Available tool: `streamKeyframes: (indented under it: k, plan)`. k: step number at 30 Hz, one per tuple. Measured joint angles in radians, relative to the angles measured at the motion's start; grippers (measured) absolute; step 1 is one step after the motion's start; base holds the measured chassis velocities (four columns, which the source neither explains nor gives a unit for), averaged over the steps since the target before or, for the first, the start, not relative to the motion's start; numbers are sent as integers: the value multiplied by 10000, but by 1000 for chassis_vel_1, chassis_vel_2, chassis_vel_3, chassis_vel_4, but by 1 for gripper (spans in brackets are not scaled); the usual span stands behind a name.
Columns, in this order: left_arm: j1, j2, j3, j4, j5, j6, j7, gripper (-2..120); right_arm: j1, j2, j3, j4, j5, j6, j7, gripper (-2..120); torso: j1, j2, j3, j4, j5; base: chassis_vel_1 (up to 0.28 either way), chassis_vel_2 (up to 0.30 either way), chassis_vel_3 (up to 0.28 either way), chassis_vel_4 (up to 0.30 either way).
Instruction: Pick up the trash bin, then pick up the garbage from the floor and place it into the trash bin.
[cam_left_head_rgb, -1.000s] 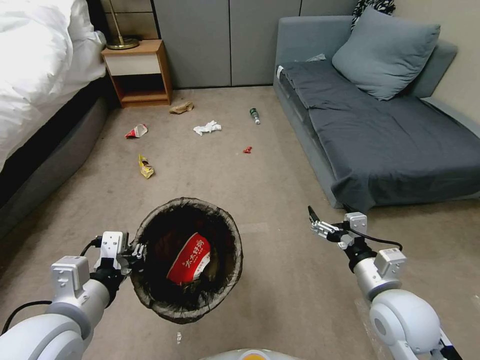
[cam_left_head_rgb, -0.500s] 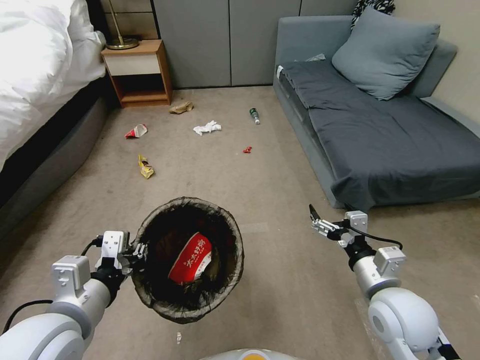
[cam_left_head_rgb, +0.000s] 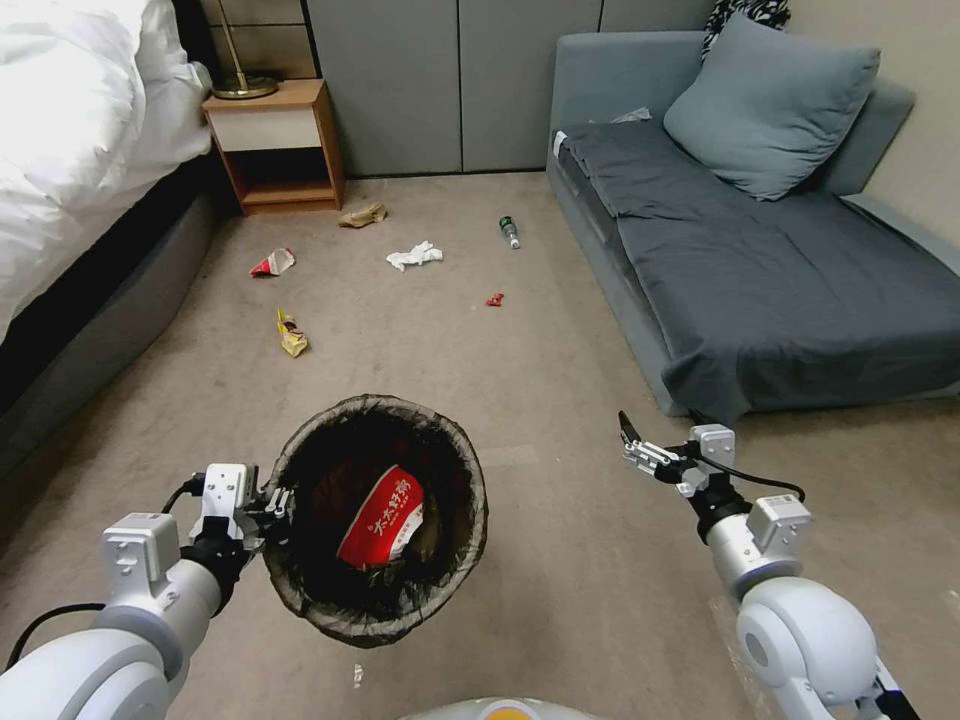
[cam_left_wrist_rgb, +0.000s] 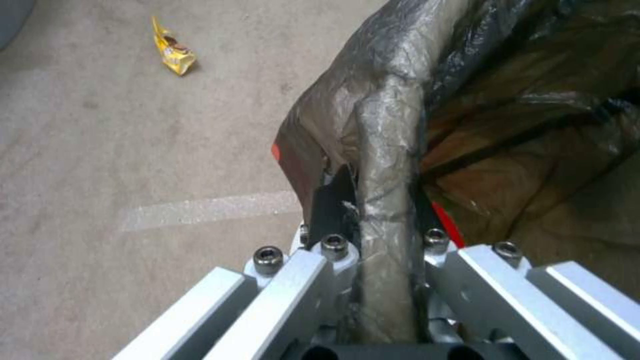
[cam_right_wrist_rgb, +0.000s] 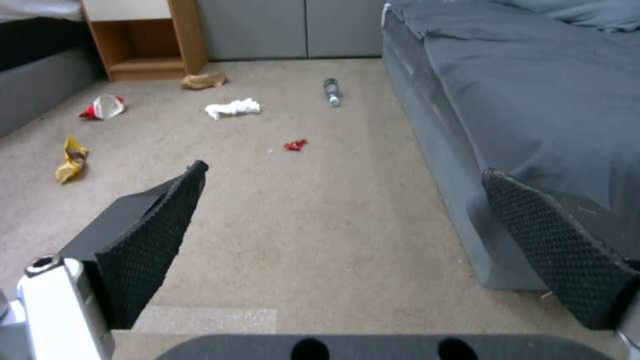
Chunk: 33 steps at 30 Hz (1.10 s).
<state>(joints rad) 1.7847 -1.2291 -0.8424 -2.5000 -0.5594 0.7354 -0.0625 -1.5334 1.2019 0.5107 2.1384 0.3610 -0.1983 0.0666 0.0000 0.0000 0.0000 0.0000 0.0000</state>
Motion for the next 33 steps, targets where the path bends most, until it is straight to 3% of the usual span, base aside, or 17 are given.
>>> streamKeyframes:
  k: [13,33]
  plan:
    - [-11,14,-10,0,13,0,-5,1,26,-34,7,-183,6,95,-138,100,0,0,0,0,0,-24,32,29,-33]
    - [-69,65,-12,0,13,0,-7,1,138,72,-105,-440,-46,182,-192,100,0,0,0,0,-1,-130,124,122,-126]
